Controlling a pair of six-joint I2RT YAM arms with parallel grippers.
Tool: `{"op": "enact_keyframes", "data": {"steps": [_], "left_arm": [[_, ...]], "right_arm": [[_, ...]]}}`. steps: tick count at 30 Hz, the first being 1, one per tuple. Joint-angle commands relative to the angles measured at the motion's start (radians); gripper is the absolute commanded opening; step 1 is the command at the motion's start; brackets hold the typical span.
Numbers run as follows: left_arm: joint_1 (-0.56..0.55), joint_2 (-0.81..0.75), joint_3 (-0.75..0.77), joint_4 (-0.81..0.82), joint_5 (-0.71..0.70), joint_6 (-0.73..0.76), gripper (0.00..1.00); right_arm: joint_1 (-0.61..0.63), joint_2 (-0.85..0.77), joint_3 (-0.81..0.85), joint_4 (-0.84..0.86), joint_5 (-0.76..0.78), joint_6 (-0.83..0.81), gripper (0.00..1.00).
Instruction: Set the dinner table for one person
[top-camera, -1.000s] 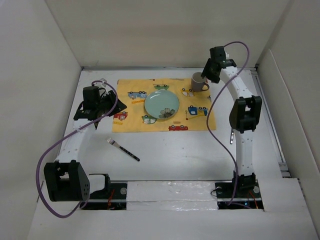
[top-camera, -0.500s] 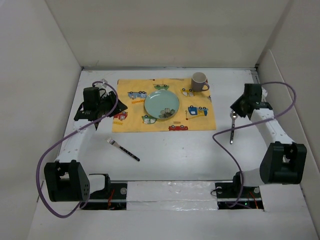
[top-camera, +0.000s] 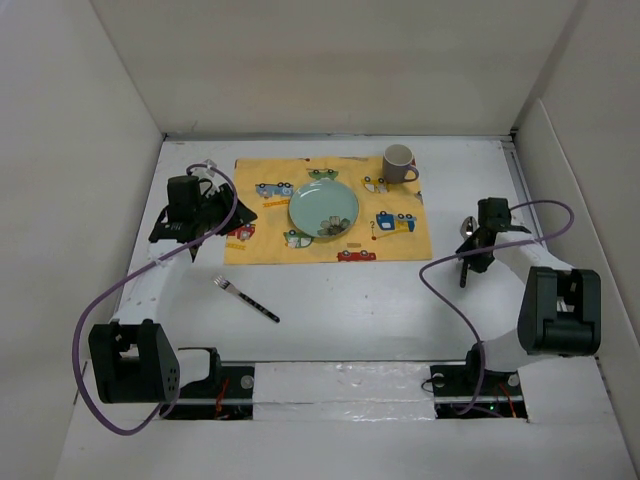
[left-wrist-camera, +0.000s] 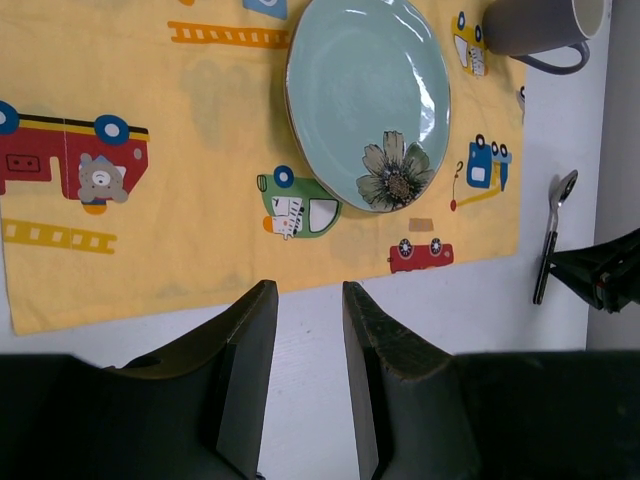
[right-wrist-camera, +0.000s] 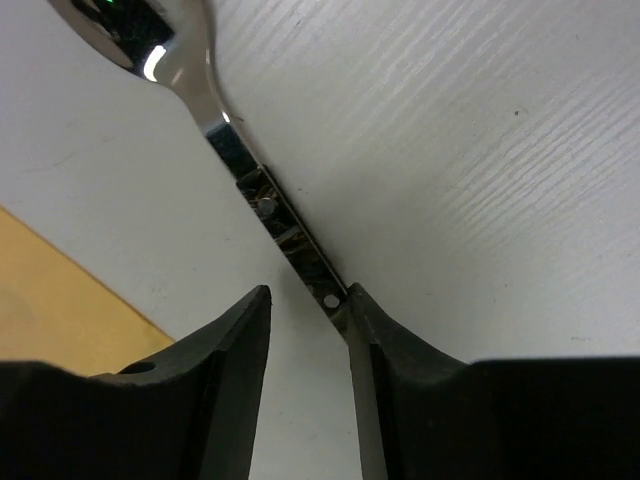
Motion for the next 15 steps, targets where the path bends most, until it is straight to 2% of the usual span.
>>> {"op": "enact_keyframes", "data": {"steps": [1,4,5,6,7,12,15], "left_arm": [[-0.003,-0.026,-0.010,0.037,0.021,-0.002,0.30],[-0.003,-0.028,-0.013,0.033,0.021,-0.001,0.30],[-0.003,-0.029,-0.013,0.031,0.015,0.001,0.30],[-0.003,-0.031,-0.014,0.029,0.014,0.001,0.30],[-0.003,-0.032,-0.014,0.028,0.014,0.001,0.30],[-0.003,-0.031,-0.008,0.026,0.003,0.002,0.30],[-0.003,-0.022,-0.005,0.022,-0.006,0.004,0.30]], "right_arm": [[-0.017,0.066,0.037,0.047,0.026,-0.024,0.41],[-0.018,0.151,0.079,0.024,-0.004,-0.042,0.35],[-0.018,0.162,0.095,0.021,-0.014,-0.044,0.18],[-0.018,0.165,0.100,0.020,-0.014,-0.044,0.07],[-0.018,0.163,0.104,0.020,-0.009,-0.042,0.00],[0.011,0.005,0.165,-0.003,0.026,-0.070,0.00],[0.116,-0.093,0.260,-0.016,0.043,-0.102,0.00]]}}
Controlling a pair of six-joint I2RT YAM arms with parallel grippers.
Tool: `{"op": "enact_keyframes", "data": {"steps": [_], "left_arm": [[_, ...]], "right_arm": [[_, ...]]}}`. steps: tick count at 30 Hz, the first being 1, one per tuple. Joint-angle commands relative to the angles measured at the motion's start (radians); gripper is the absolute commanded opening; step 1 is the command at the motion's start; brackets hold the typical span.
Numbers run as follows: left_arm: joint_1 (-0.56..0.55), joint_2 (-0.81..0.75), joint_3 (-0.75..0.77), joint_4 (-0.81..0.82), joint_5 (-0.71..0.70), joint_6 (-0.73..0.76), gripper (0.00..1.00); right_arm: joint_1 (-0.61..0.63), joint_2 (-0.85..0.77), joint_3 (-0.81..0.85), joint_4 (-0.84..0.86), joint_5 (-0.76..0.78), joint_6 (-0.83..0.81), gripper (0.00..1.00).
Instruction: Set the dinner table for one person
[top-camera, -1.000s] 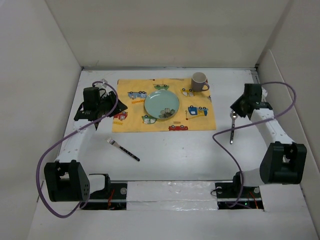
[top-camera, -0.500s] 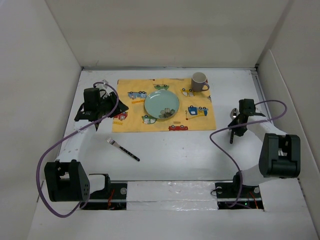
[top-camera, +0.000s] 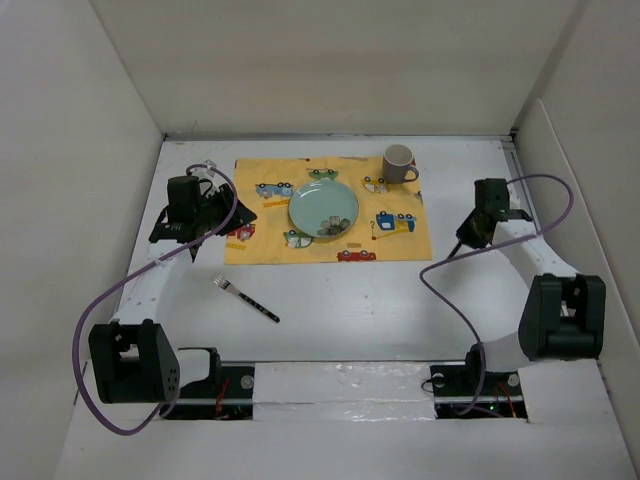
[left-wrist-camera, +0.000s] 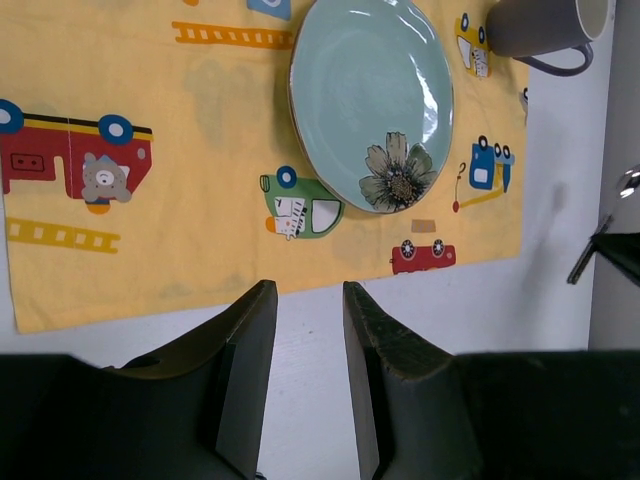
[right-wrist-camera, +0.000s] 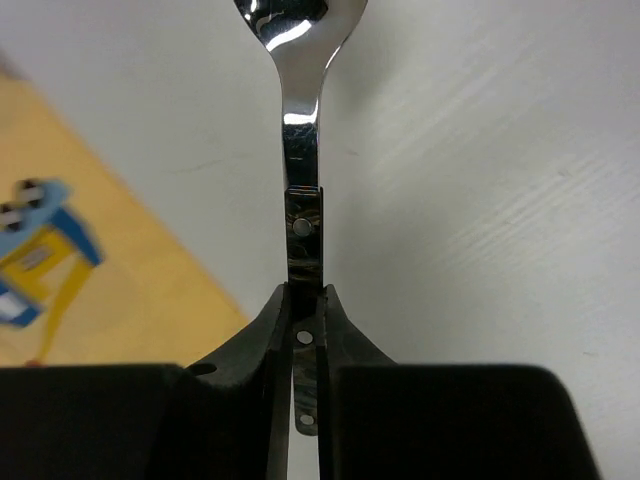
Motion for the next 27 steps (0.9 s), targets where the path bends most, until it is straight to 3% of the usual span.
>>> {"op": "enact_keyframes", "data": {"steps": [1,2,5,9,18,27], "left_arm": [[-0.003,-0.020,0.001,0.024,-0.005,0.003,0.30],[-0.003,-0.015,0.002,0.024,-0.008,-0.004,0.30],[-0.003,-0.014,0.007,0.024,-0.012,-0.008,0.30],[-0.003,-0.017,0.015,0.015,-0.026,-0.017,0.30],[-0.003,-0.050,0.012,-0.050,-0.106,0.010,0.30],[-0.003,-0.095,-0.013,-0.078,-0.144,0.010,0.30]], "right_arm": [[0.114,-0.141,0.157,0.035,0.025,-0.063,0.00],[0.219,-0.159,0.192,0.092,-0.033,-0.098,0.00],[0.298,-0.132,0.252,0.123,-0.125,-0.121,0.00],[0.387,0.057,0.416,0.057,-0.196,-0.167,0.00],[0.421,0.471,0.737,-0.053,-0.210,-0.143,0.00],[0.421,0.612,0.735,-0.066,-0.178,-0.152,0.00]]}}
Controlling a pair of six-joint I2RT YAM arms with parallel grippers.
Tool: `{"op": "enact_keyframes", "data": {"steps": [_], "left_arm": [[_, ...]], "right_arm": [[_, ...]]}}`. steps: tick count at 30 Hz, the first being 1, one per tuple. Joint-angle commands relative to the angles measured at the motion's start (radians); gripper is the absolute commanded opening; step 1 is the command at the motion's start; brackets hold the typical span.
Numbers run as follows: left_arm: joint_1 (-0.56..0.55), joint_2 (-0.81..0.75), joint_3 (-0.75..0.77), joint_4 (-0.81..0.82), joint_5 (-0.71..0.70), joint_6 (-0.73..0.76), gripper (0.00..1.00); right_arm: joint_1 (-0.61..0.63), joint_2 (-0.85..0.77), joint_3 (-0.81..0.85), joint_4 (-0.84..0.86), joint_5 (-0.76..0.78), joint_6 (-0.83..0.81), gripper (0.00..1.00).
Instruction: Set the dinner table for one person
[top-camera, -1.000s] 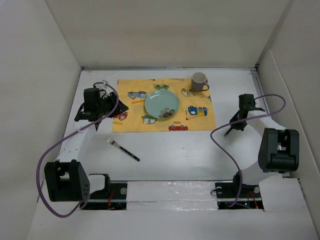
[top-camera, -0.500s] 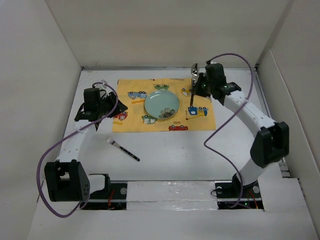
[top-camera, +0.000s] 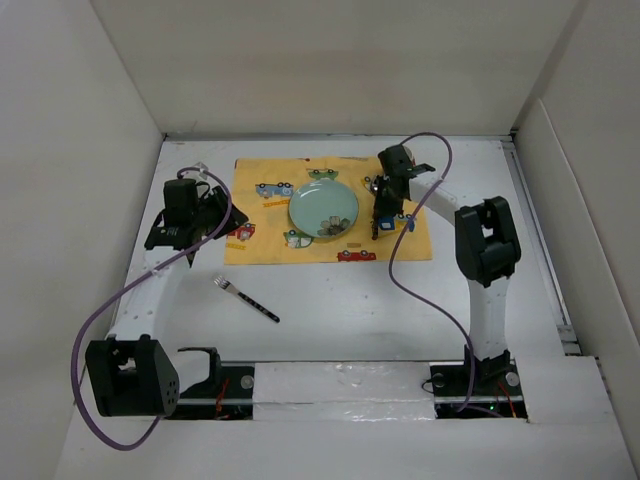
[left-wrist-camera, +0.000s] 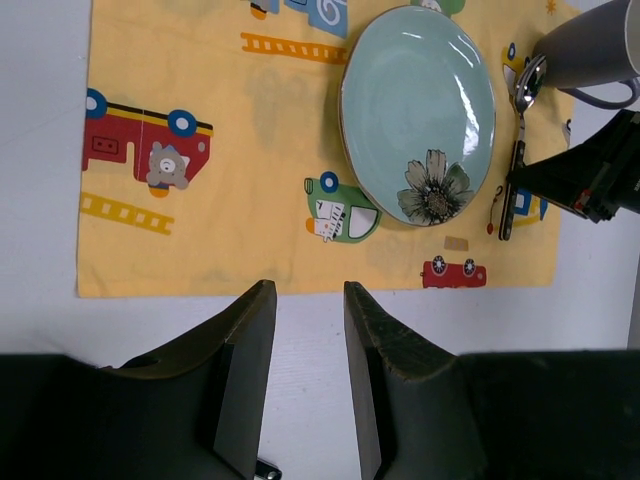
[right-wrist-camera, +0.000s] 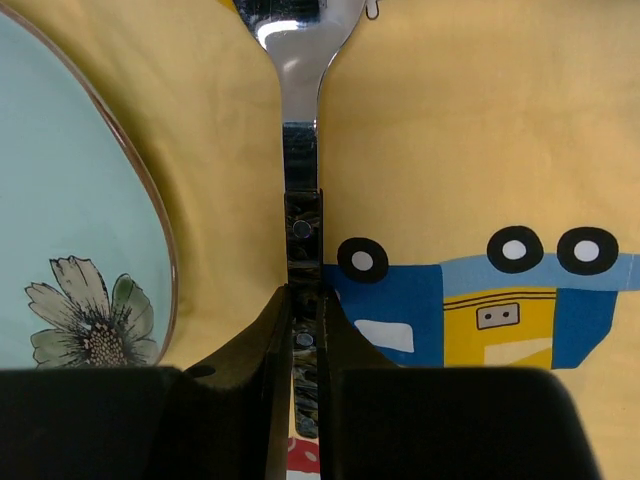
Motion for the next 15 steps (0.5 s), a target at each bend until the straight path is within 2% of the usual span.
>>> {"op": "enact_keyframes", "data": {"steps": [1,5,6,7,11,12,15], "left_arm": [[-0.003,-0.036,-0.014,-0.008,-0.018,0.012,0.30],[-0.003,-0.047,-0.008,-0.016,-0.022,0.010,0.30],[-0.003,-0.048,-0.008,-0.017,-0.022,0.012,0.31],[-0.003,-0.048,-0.005,-0.019,-0.022,0.013,0.31],[-0.003,-0.053,0.012,-0.030,-0.018,0.018,0.31],[-0.003,-0.056,0.024,-0.033,-0.018,0.022,0.31],[-0.003,-0.064,0.039,-0.048,-0.018,0.025,0.31]], "right_arm": [[0.000,-0.009,0.035,0.008,0.020,-0.013,0.00],[0.023,-0.008,0.033,-0.015,0.056,-0.026,0.03],[0.032,-0.008,0.030,-0.015,0.063,-0.030,0.07],[0.032,-0.011,0.032,-0.029,0.067,-0.029,0.18],[0.032,-0.054,0.020,-0.041,0.077,-0.042,0.34],[0.042,-0.089,0.010,-0.044,0.092,-0.052,0.42],[0.051,-0.152,0.006,-0.057,0.096,-0.070,0.45]]}}
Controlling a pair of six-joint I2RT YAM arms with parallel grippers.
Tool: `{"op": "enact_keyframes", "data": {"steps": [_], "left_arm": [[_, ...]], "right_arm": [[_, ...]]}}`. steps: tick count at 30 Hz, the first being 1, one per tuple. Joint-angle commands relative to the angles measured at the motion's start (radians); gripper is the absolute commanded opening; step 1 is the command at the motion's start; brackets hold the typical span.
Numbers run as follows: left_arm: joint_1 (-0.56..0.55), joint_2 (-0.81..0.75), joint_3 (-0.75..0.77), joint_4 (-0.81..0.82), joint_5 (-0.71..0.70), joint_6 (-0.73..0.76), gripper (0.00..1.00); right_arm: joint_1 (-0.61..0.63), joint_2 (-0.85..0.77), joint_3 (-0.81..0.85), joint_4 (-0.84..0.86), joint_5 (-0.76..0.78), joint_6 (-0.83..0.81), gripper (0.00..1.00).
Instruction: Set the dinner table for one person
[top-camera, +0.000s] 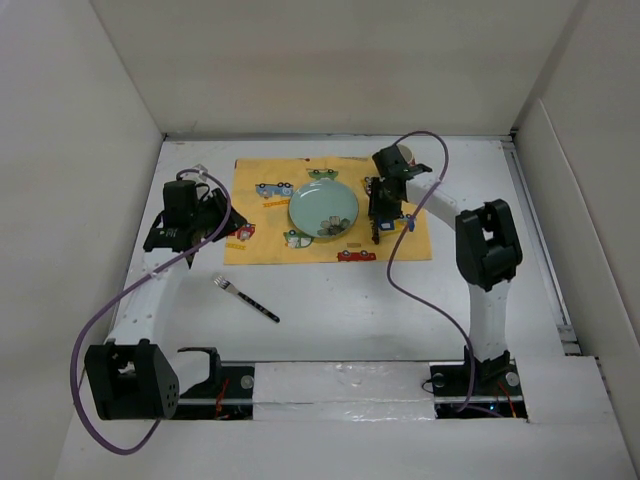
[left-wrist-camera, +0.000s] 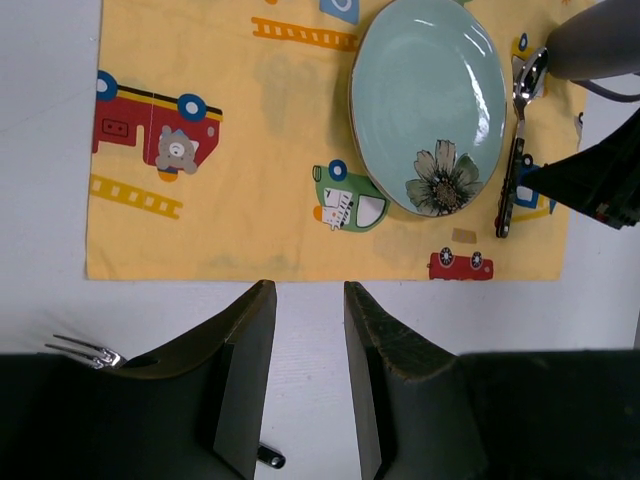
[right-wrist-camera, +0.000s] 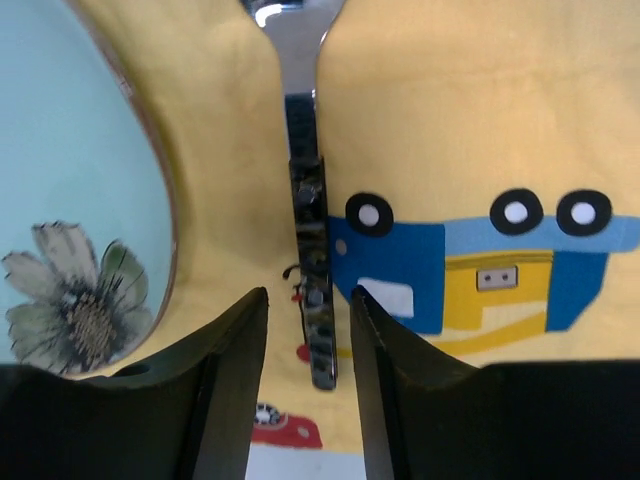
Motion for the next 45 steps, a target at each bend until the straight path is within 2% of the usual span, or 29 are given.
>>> {"op": "enact_keyframes", "data": {"steps": [1,2,4,5,6,7,8,12,14,15,16,17,18,20,23,31,32,33,35,36,37,41,45], "left_arm": [[-0.003,-0.043,0.062,-0.016,0.008,0.019,0.31],[-0.003,-0.050,0.072,-0.022,0.016,0.019,0.31],[-0.003,-0.060,0.114,-0.025,0.042,0.011,0.29],[-0.003,-0.067,0.134,-0.029,0.049,0.000,0.24],[-0.003,-0.073,0.167,-0.032,0.068,-0.012,0.11],[-0.003,-0.074,0.184,-0.032,0.075,-0.012,0.11],[-0.003,-0.086,0.203,-0.035,0.085,-0.020,0.00],[-0.003,-0.121,0.279,-0.069,0.126,-0.040,0.00],[-0.003,-0.144,0.318,-0.114,0.115,-0.041,0.00],[-0.003,-0.153,0.327,-0.115,0.103,-0.047,0.00],[-0.003,-0.161,0.329,-0.117,0.105,-0.050,0.02],[-0.003,-0.175,0.330,-0.102,0.108,-0.053,0.13],[-0.003,-0.179,0.333,-0.092,0.111,-0.055,0.18],[-0.003,-0.176,0.370,-0.077,0.112,-0.050,0.26],[-0.003,-0.159,0.445,-0.091,0.100,-0.029,0.29],[-0.003,-0.138,0.473,-0.077,0.143,-0.030,0.29],[-0.003,-0.135,0.471,-0.074,0.148,-0.032,0.29],[-0.003,-0.133,0.470,-0.074,0.149,-0.035,0.29],[-0.003,-0.133,0.473,-0.077,0.146,-0.035,0.29],[-0.003,-0.132,0.471,-0.078,0.142,-0.035,0.29],[-0.003,-0.130,0.467,-0.078,0.138,-0.035,0.29],[-0.003,-0.129,0.410,-0.068,0.114,-0.038,0.29],[-0.003,-0.135,0.370,-0.095,0.053,-0.064,0.29]], "right_arm": [[0.035,-0.156,0.006,-0.018,0.037,-0.044,0.45],[0.044,-0.211,-0.009,-0.018,0.034,-0.056,0.44],[0.092,-0.262,-0.039,0.000,-0.012,-0.056,0.19],[0.115,-0.306,-0.059,0.017,-0.046,-0.055,0.07],[0.173,-0.338,-0.132,0.064,-0.128,-0.046,0.00],[0.173,-0.339,-0.132,0.095,-0.159,-0.046,0.00],[0.246,-0.349,-0.158,0.127,-0.189,-0.023,0.00],[0.440,-0.333,-0.237,0.285,-0.195,0.028,0.00],[0.503,-0.306,-0.218,0.322,-0.197,0.031,0.15],[0.561,-0.274,-0.214,0.354,-0.189,0.026,0.35],[0.589,-0.253,-0.202,0.368,-0.195,0.020,0.42],[0.613,-0.228,-0.185,0.371,-0.193,0.004,0.48],[0.664,-0.202,-0.163,0.364,-0.190,-0.010,0.57],[0.713,-0.119,-0.085,0.316,-0.142,-0.050,0.59],[0.778,-0.003,0.027,0.232,-0.078,-0.084,0.60],[0.798,0.198,0.190,0.140,0.107,-0.095,0.59],[0.807,0.214,0.199,0.135,0.113,-0.096,0.56],[0.816,0.233,0.205,0.130,0.116,-0.101,0.40],[0.827,0.244,0.227,0.114,0.152,-0.101,0.20],[0.827,0.246,0.231,0.109,0.161,-0.098,0.03],[0.827,0.238,0.246,0.095,0.173,-0.089,0.00],[0.789,0.169,0.289,0.080,0.166,0.012,0.00],[0.707,0.062,0.280,0.178,0.138,0.060,0.00]]}}
